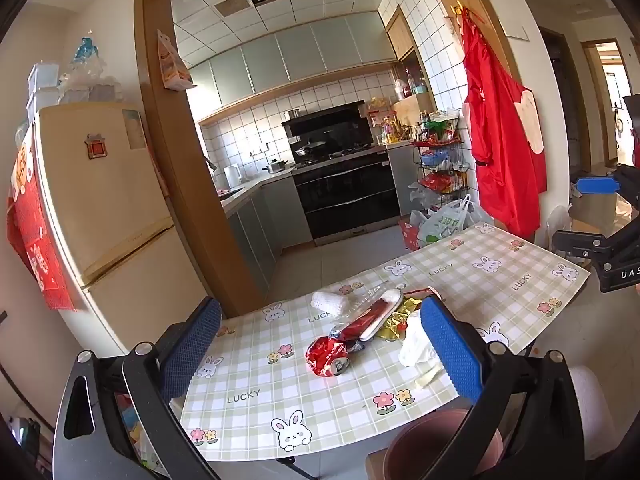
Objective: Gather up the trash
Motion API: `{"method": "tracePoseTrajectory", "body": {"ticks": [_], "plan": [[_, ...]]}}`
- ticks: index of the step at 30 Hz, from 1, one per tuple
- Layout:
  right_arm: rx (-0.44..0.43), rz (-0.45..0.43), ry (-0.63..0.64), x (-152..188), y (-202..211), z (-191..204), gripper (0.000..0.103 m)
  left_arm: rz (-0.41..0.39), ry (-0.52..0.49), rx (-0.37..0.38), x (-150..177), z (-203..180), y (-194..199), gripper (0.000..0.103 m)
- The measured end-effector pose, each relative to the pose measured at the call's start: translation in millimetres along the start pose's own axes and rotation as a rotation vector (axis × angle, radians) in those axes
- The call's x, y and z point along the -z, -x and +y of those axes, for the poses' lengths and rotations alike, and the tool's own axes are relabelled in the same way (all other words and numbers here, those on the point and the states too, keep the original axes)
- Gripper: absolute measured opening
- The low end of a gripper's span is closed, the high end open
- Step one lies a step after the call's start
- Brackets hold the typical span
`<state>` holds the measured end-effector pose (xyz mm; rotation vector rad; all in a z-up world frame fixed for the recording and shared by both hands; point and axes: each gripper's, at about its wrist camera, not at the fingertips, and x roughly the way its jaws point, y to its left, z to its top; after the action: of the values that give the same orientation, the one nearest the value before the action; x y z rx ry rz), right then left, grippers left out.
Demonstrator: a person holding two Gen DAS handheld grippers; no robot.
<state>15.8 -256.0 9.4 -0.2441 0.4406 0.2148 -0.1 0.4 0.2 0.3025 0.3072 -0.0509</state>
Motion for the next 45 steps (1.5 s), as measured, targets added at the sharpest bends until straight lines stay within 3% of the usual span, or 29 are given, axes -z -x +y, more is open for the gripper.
{"method": "tracePoseTrajectory", "body": {"ticks": [45], "plan": [[0.009, -0.008, -0.018, -0.4, 1.5, -0.5, 0.097, -0.008, 0.000, 0.002, -8.0, -3.1, 5.9, 0.098]]}}
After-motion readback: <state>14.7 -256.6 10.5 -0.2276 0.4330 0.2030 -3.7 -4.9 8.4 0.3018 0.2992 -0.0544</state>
